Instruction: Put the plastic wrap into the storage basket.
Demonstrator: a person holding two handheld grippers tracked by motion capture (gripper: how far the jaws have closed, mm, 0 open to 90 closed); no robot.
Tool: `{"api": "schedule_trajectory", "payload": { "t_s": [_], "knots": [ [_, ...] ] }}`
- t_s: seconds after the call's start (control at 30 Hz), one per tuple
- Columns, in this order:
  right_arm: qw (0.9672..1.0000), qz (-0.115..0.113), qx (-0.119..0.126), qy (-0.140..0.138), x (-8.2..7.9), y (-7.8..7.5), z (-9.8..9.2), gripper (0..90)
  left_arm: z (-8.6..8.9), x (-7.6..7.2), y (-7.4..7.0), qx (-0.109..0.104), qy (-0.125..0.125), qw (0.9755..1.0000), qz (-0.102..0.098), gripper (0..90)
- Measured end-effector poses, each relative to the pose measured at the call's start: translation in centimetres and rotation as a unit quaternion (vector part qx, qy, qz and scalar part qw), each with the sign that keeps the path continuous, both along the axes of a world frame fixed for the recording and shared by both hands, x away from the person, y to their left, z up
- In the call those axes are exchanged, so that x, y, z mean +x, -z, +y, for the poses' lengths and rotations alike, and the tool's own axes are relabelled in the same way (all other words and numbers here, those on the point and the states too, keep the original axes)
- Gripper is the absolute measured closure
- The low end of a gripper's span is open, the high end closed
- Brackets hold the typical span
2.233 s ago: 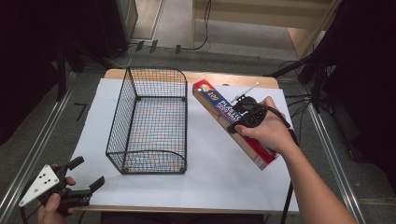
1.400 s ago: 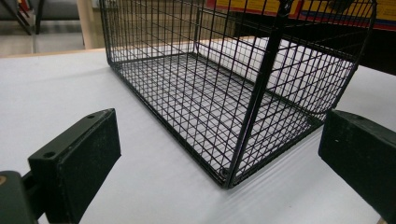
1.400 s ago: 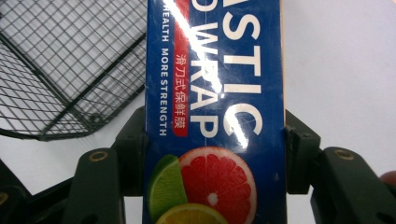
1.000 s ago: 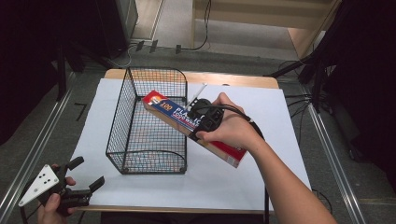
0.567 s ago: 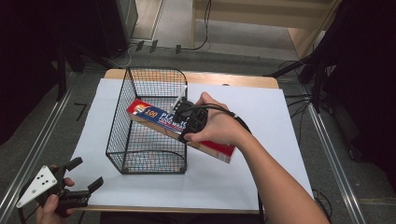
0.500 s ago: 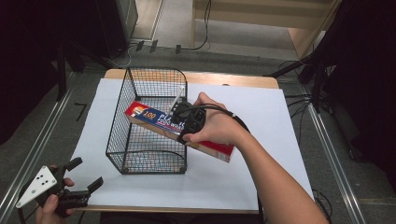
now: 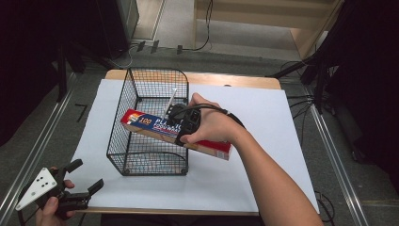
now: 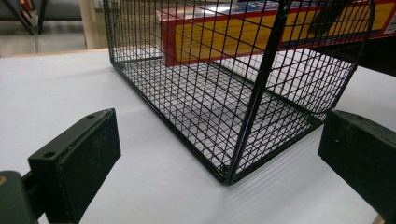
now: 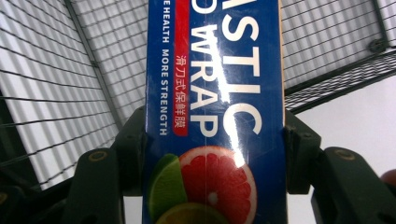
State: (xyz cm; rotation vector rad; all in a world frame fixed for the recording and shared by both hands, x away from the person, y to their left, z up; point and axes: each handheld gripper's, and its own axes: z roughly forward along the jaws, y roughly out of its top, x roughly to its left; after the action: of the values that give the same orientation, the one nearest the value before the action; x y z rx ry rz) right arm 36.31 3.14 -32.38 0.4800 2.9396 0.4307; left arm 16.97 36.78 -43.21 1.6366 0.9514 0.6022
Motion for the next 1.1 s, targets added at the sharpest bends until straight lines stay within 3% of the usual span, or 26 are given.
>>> {"api": "schedule_trajectory", "payload": {
  "t_s": [0.27, 0.67, 0.77, 0.83, 0.87, 0.93, 1.1],
  "knots": [
    [0.9993, -0.004, -0.029, -0.024, 0.4, -0.1, 0.6, 41.5, 0.1, 0.0, 0.0, -0.002, -0.001, 1.0, 0.0, 0.0],
    [0.9995, 0.011, -0.024, -0.019, 0.9, -0.1, 0.5, 40.6, 0.0, 0.0, 0.0, -0.002, 0.0, 1.0, -0.001, 0.0],
    [0.9999, 0.008, 0.003, -0.011, 0.7, -0.3, 0.3, 28.7, 0.0, 0.0, 0.0, -0.002, 0.0, 1.0, -0.001, 0.0],
    [0.9994, 0.023, 0.023, 0.011, 0.9, -1.3, 0.2, 25.1, 0.1, 0.0, 0.0, -0.002, 0.0, 1.0, 0.0, 0.0],
    [0.9982, 0.025, 0.052, 0.015, 1.0, -2.0, -0.1, 24.1, 0.1, 0.0, 0.0, -0.002, 0.0, 1.0, 0.0, 0.0],
    [0.9961, 0.03, 0.081, 0.018, 1.1, -3.3, -0.5, 23.7, 0.0, 0.0, 0.0, -0.001, 0.0, 1.0, -0.001, 0.0],
    [0.9964, 0.034, 0.073, 0.026, 0.8, -4.7, -1.4, 24.7, 0.0, 0.0, 0.0, 0.001, 0.0, 1.0, 0.0, 0.0]
  ]
}}
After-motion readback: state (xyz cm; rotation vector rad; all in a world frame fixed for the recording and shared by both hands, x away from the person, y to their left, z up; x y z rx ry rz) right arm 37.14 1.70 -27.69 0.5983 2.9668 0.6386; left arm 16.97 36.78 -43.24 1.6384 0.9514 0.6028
